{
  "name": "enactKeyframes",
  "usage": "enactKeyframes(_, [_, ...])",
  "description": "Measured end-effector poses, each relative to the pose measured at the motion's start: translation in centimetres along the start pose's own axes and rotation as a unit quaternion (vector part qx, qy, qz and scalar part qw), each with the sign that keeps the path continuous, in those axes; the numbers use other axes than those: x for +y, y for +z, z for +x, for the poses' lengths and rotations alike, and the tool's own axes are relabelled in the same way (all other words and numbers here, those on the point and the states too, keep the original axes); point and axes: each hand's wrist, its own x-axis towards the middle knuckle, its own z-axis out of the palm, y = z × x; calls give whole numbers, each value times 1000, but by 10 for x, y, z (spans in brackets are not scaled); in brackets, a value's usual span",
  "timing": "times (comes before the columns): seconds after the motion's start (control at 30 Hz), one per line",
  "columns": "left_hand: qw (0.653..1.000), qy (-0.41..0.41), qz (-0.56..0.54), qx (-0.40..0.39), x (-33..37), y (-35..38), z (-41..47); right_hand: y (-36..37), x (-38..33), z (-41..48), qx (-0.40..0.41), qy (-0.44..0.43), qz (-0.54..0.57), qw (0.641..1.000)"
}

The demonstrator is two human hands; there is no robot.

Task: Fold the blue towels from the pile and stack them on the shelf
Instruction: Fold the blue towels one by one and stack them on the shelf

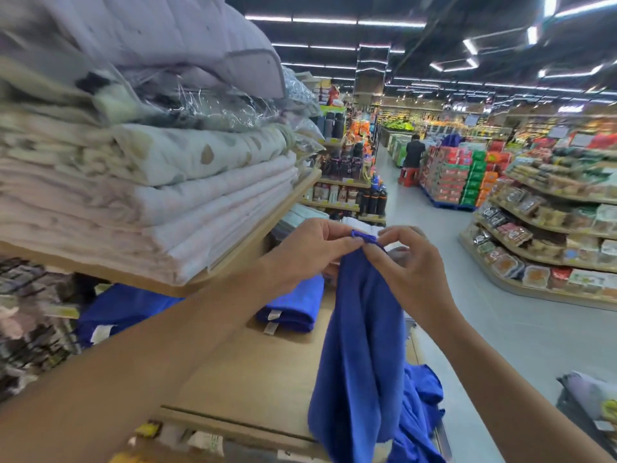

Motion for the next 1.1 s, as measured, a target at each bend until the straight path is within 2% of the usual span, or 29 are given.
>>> enactKeyframes(0.2, [990, 36, 138, 3, 44, -11, 11, -20, -16, 28, -149, 31, 75, 986])
enactKeyframes(0.37, [984, 49, 168, 31, 72, -21, 18, -29, -30, 46, -200, 70, 123, 970])
enactKeyframes(0.5, [984, 58, 168, 27, 85, -28, 23, -25, -39, 52, -257, 53, 74, 962])
enactKeyframes(0.73, [990, 84, 110, 17, 100, -53, 31, -21, -45, 54, -345, 110, 137, 922])
enactKeyframes(0.93, [984, 138, 69, 87, 109, -86, 33, -32, -40, 48, -369, 134, 78, 916])
enactKeyframes(1.03, [982, 148, 46, 110, 112, -101, 33, -33, -37, 39, -381, 84, 111, 914])
enactKeyframes(1.1, [984, 147, 29, 94, 111, -105, 34, -23, -40, 31, -380, 30, 114, 917])
